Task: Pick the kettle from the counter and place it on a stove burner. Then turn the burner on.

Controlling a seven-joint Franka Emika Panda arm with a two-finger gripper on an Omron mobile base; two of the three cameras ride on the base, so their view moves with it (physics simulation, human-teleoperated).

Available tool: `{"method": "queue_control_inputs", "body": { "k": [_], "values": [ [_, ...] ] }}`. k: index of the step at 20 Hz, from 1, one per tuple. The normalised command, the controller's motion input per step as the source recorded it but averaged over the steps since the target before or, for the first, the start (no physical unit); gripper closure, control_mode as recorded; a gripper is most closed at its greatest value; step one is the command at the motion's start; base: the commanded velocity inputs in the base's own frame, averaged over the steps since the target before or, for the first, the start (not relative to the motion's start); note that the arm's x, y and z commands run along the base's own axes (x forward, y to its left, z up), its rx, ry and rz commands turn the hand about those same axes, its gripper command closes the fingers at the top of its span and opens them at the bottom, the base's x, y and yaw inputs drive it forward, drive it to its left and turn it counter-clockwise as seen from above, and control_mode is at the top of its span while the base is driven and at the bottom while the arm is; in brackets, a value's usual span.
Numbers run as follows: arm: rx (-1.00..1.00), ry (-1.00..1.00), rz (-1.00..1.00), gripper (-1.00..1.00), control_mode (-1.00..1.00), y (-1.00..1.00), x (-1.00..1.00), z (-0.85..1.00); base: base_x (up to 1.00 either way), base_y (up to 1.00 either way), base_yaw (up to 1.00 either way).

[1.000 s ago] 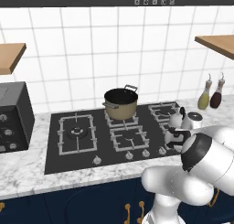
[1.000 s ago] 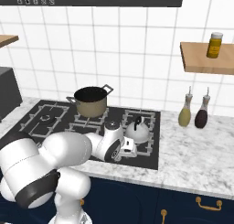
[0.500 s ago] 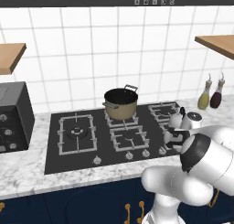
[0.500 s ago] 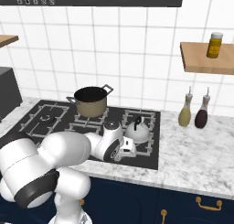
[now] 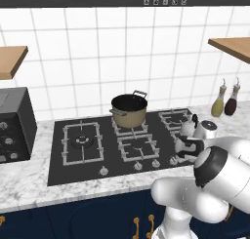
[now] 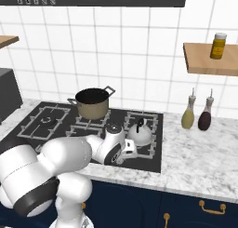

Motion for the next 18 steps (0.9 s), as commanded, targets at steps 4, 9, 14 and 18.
{"method": "queue_control_inputs", "body": {
  "k": [4,9,14,18],
  "values": [
    [-0.07,0.00,0.26,1.00,-1.00,0.00,0.00,0.01,0.00,0.00,0.00],
    [-0.07,0.00,0.25,1.00,-1.00,0.00,0.00,0.00,0.00,0.00,0.00],
    [-0.09,0.00,0.26,1.00,-1.00,0.00,0.00,0.00,0.00,0.00,0.00],
    [-0.09,0.00,0.24,1.00,-1.00,0.02,-0.01,0.00,0.00,0.00,0.00]
  ]
}}
